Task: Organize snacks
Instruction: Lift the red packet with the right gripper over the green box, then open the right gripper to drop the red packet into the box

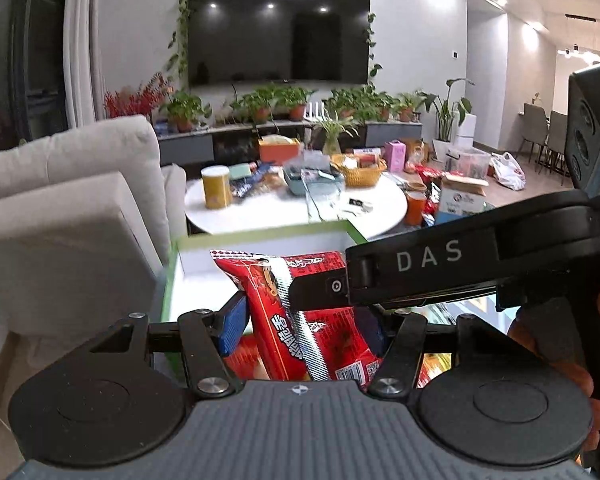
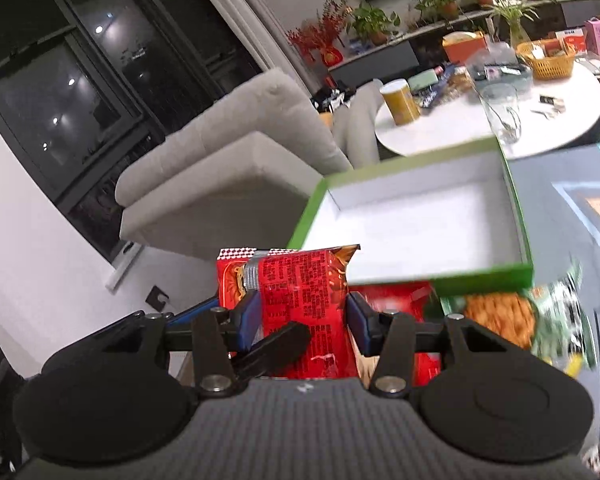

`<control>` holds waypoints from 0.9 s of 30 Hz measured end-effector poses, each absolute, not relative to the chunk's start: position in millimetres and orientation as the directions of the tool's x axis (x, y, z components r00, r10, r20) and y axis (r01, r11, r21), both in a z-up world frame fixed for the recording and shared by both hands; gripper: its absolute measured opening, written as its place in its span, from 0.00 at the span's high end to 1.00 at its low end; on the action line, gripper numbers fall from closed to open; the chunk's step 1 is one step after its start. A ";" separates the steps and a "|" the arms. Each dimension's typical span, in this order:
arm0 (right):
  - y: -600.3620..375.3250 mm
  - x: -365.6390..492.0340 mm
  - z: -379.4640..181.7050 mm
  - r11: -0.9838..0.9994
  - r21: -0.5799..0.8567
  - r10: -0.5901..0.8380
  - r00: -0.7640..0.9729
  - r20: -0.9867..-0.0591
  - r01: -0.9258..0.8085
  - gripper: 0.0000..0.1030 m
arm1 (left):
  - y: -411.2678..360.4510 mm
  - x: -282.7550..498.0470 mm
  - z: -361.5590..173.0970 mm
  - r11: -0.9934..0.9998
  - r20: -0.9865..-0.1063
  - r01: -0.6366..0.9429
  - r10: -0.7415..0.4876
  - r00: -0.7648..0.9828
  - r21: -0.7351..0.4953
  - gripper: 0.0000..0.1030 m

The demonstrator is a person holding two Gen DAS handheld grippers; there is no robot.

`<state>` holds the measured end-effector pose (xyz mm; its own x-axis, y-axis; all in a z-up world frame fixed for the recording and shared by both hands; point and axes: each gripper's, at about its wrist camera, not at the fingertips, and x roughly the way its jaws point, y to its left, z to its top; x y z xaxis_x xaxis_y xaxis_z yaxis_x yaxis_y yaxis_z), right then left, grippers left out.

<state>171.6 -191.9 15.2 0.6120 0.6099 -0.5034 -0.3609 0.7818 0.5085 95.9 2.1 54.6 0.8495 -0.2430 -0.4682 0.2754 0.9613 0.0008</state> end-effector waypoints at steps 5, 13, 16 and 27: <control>-186.8 202.7 14.9 0.767 0.542 0.618 0.621 -0.482 -0.342 0.36 | 10.1 129.2 56.4 0.962 -0.458 0.274 -0.237 0.857 0.015 0.47; -174.6 247.8 2.1 0.755 0.586 0.616 0.627 -0.478 -0.295 0.36 | 24.8 185.6 41.5 0.959 -0.485 0.283 -0.235 0.842 0.028 0.47; -167.6 262.7 -5.4 0.750 0.599 0.618 0.620 -0.483 -0.281 0.36 | 31.1 203.4 33.5 0.960 -0.497 0.279 -0.226 0.838 0.034 0.47; -141.1 289.7 -35.3 0.773 0.588 0.600 0.575 -0.556 -0.238 0.36 | 48.4 243.9 -2.2 0.967 -0.564 0.255 -0.197 0.802 0.025 0.47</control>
